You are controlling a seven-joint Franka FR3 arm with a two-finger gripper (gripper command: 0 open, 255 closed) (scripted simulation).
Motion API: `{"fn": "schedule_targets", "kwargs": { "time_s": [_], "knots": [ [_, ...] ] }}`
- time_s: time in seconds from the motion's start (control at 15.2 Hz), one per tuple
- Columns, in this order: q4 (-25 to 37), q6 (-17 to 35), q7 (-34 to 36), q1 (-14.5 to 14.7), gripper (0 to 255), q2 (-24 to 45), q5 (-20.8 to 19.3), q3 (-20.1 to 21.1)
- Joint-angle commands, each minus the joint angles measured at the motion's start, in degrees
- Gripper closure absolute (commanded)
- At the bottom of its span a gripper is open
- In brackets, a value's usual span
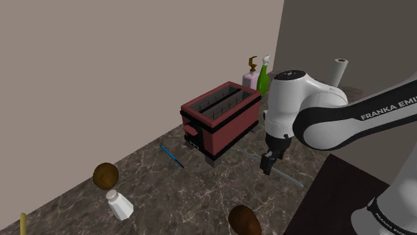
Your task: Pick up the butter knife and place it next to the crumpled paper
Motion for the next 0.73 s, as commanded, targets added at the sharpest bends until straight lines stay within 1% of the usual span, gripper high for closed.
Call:
{"fn": "schedule_targets", "kwargs": {
  "time_s": [0.0,0.13,0.2,0.66],
  "knots": [
    [-0.02,0.04,0.01,0.01,0,0.02,0.01,0.01],
    [-0.02,0.03,0.01,0.0,0,0.01,0.01,0.01],
    [-0.02,0.03,0.01,0.0,255,0.01,0.01,0.01],
    [-0.02,0.03,0.01,0.0,255,0.01,0.01,0.01]
  ]
}}
